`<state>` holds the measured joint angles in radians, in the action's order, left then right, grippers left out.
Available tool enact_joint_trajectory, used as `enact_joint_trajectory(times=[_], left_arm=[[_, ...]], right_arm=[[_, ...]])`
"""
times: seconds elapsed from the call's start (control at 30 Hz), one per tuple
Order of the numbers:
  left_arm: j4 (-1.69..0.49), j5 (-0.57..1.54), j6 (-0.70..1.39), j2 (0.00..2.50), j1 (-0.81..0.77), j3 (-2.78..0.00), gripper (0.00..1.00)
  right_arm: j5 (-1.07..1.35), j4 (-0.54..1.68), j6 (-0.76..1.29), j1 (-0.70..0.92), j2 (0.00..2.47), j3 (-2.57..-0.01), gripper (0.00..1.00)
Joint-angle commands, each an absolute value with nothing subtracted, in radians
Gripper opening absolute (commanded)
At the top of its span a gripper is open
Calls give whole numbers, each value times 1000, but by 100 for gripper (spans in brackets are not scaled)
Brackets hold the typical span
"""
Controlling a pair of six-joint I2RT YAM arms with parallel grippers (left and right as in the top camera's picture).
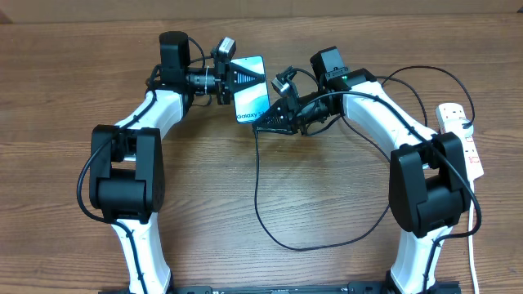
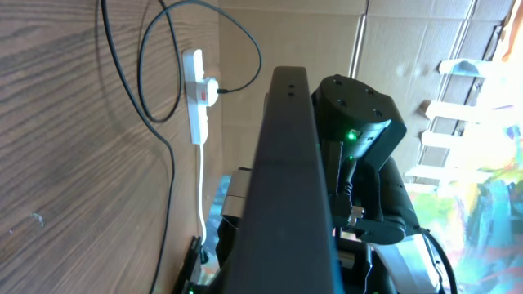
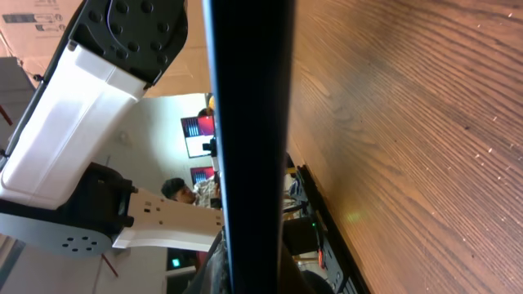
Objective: Plug charger to phone and switch on socket
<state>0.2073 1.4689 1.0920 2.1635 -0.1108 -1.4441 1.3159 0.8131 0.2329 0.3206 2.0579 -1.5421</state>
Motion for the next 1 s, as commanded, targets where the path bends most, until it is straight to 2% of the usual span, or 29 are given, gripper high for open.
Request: enact_joint_trajectory(times=[0.0, 0.53, 0.57, 0.6, 0.67, 0.77, 0.97], left_arm=[[190, 1582, 1085, 2137, -185, -1439, 4], [184, 1582, 1085, 2137, -185, -1439, 4], [183, 1582, 1085, 2137, -185, -1439, 4], [184, 1582, 1085, 2137, -184, -1439, 4], [184, 1582, 1085, 2137, -184, -1439, 4], [184, 1581, 1085, 2137, -184, -1439, 4], [184, 1578, 1077, 2137, -183, -1439, 4]], right_arm=[[1181, 735, 286, 308, 2025, -1563, 4], [1167, 673, 303, 308, 2025, -1563, 4], [1167, 666, 309, 308, 2025, -1563, 12], [1168, 661, 308, 308, 2025, -1563, 34], [1168, 658, 308, 308, 2025, -1563, 65], [1172, 660, 308, 308, 2025, -1563, 100], [1211, 679, 307, 277, 2025, -1563, 100]])
